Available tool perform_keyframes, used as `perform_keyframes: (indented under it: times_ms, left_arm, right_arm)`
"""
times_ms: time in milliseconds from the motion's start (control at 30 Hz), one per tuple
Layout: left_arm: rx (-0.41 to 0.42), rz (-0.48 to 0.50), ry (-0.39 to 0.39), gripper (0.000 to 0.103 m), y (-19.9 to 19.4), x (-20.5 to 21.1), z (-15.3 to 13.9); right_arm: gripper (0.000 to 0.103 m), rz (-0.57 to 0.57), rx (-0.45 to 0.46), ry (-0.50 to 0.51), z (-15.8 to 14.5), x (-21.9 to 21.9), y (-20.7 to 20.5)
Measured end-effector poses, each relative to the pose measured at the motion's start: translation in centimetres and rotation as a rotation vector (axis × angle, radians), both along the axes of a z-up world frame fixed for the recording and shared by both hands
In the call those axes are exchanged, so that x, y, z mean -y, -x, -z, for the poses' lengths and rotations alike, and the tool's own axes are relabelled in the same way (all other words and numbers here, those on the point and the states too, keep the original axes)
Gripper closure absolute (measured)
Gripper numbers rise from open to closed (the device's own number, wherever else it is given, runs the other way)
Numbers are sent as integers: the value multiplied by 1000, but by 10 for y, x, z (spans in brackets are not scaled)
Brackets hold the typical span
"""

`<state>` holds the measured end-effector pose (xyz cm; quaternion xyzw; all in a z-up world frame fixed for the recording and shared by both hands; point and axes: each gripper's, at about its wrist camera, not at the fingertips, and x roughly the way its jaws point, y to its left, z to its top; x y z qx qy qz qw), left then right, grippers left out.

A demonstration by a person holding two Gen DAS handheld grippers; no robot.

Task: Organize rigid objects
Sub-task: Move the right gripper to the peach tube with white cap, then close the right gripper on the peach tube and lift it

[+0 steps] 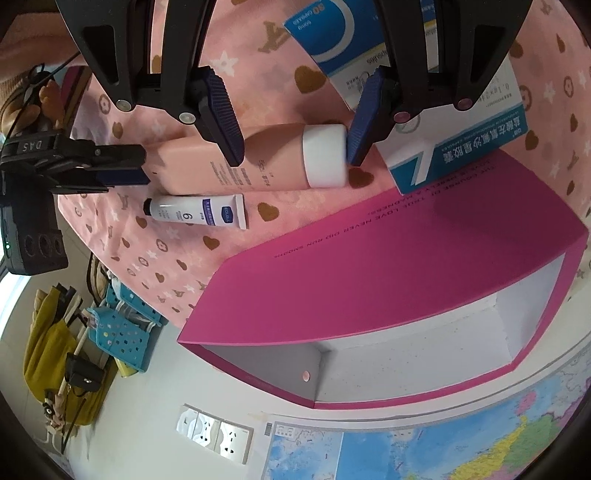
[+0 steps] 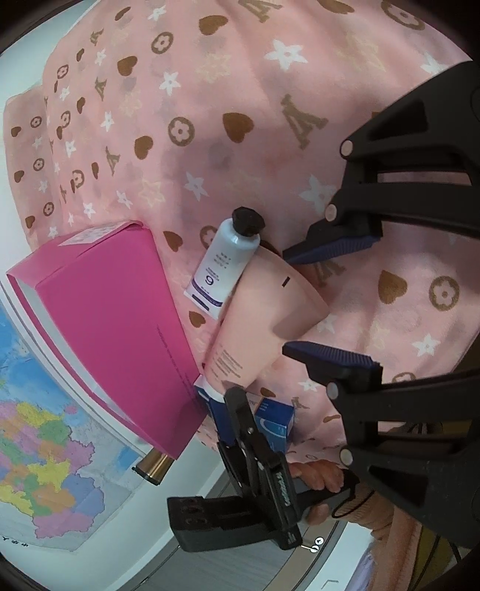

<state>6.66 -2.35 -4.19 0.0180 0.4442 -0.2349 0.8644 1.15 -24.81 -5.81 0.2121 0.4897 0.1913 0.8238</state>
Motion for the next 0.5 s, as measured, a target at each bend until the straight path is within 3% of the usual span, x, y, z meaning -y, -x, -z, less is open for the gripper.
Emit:
perform_keyframes:
  times_ms: [233,500]
  left_arm:
    - [17,-23,15,45,12,-7,-6]
    - [61,-40,44,45,30,-15,-21]
  right_arm:
    - [64,-14,32,56,-7,-6,3]
    - [65,-44,84,95,-23,-15,8]
